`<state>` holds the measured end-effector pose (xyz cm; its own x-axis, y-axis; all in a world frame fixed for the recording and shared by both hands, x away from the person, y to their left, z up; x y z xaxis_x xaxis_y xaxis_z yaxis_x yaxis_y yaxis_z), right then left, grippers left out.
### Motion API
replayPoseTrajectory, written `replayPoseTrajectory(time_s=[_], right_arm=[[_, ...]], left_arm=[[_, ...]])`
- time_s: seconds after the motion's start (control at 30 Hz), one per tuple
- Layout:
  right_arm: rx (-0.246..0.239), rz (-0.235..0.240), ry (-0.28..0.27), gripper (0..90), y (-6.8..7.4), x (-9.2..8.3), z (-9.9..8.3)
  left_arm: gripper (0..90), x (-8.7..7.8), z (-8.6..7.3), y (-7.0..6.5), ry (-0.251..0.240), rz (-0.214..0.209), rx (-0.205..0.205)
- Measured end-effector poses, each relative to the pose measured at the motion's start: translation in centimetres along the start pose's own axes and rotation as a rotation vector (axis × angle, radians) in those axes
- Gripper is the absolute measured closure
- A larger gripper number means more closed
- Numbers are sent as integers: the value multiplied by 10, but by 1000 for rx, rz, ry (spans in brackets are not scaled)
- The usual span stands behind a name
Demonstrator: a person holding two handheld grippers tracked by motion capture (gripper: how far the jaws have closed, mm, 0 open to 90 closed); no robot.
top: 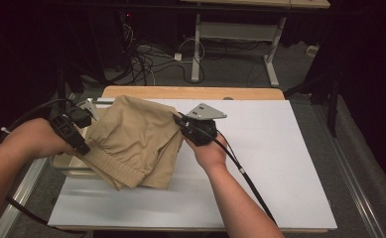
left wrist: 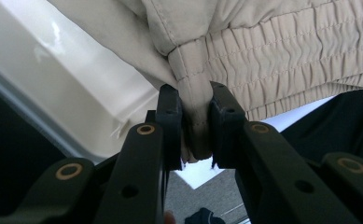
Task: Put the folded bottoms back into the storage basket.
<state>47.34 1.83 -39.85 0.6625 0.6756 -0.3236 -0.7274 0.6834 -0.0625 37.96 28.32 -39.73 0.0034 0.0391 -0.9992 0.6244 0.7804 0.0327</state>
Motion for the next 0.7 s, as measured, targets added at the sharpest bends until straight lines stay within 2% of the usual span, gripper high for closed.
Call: replayPoseTrajectory(time_s=[0.17, 0.33, 0.53, 0.7], right_arm=[[-3, 22, -1, 849, 9, 23, 4], [0, 28, 10, 849, 12, 42, 2], [0, 33, 24, 848, 12, 53, -1], [-2, 31, 28, 848, 12, 58, -3]], left_arm=[[750, 4, -12, 16, -8, 1, -30], [750, 7, -22, 29, -16, 3, -53], [750, 8, -28, 38, -27, 3, -67], [750, 9, -29, 40, -30, 7, -70]])
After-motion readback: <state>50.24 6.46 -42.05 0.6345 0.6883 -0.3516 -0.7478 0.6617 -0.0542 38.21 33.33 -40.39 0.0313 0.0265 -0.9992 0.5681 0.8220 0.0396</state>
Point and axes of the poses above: each handheld gripper's, and its own axes: x roughly forward along the jaws, z roughly out of its top, y roughly to its left, the point moved 10 cm from there along x, roughly forward along the jaws, and after that the axes turned 1 degree about z, right-handed, at the moved point
